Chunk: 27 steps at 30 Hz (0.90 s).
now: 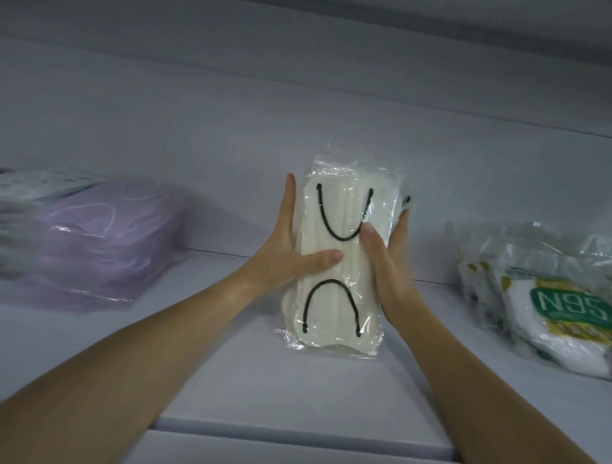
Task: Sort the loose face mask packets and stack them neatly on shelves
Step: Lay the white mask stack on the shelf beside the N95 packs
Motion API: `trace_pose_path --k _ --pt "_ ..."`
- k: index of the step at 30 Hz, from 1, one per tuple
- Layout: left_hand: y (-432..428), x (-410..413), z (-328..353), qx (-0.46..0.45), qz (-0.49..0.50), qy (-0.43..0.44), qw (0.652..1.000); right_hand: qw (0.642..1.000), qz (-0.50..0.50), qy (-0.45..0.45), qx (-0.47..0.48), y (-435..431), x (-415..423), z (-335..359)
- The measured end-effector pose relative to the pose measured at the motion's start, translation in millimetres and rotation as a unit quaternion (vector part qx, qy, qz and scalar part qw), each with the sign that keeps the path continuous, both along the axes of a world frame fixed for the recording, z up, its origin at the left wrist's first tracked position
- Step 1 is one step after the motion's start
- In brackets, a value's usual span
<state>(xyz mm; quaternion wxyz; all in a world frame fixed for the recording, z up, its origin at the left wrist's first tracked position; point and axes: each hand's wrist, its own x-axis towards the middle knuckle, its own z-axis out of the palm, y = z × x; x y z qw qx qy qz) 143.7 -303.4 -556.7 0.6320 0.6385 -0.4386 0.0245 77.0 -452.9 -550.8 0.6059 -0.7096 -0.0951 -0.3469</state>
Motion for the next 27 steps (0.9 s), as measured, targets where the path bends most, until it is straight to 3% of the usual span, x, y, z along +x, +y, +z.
trace_pose_path --k 5,11,18,27 --pt "-2 -2 5 -0.007 -0.023 0.031 0.999 1.000 0.007 -0.009 -0.016 3 -4 0" --pt "-3 -9 25 -0.025 -0.010 -0.009 1.000 0.998 -0.015 -0.060 -0.027 0 -5 16" --pt "2 -1 18 -0.033 -0.070 0.109 0.991 0.999 0.001 -0.019 -0.034 -3 1 3" --pt "-17 -12 13 -0.050 -0.062 0.142 0.987 1.000 -0.003 -0.008 0.007 -6 -3 -2"
